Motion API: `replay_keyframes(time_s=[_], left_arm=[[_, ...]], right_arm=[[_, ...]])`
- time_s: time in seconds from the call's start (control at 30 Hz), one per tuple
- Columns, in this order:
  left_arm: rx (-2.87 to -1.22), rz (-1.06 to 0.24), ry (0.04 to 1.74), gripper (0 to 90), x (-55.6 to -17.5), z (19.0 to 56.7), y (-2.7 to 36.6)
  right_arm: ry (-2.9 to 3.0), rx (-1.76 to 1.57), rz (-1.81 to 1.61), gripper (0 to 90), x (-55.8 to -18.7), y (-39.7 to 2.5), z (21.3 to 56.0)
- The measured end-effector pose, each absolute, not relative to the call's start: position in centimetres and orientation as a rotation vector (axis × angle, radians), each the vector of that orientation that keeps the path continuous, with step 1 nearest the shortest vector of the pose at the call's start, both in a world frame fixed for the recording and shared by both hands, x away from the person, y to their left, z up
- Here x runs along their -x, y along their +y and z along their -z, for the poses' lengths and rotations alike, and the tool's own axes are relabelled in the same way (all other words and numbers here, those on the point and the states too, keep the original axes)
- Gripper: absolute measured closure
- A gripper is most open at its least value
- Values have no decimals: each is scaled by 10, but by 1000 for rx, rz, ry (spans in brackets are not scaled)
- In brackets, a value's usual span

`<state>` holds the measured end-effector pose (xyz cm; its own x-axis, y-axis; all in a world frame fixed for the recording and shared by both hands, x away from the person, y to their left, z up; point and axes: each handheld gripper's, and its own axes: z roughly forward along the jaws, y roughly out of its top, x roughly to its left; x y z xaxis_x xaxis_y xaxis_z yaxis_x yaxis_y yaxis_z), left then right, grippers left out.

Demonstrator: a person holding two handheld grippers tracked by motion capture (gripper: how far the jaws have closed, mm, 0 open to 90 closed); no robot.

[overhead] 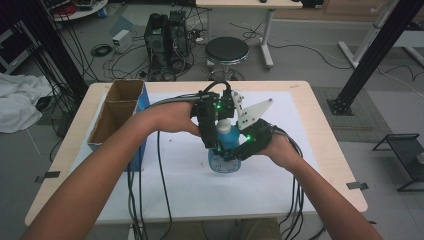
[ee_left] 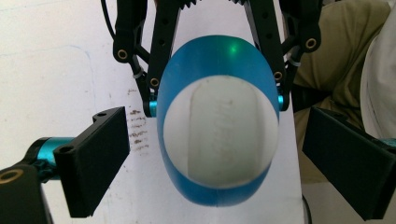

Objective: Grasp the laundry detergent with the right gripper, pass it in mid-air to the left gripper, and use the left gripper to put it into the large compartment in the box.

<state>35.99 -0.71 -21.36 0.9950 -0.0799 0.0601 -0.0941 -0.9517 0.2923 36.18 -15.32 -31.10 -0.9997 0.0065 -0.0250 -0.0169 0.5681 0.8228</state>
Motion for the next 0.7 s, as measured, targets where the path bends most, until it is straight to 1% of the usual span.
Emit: replay_keyframes(time_s=[0.43,0.5,0.63,0.7], left_arm=[[-2853,-63,-135,77,-363,220,-13],[-2850,-61,-133,96,-363,220,-13],[-2847,-78,-131,98,-364,220,-13],[-2835,-73,-124,123,-363,222,-14]], right_arm=[[2786,-6,-1446,439,-361,-155,307],[2795,-4,-1437,439,-361,-155,306],[2809,-16,-1438,439,-360,-156,306],[2758,17,-1451,439,-363,-155,307]])
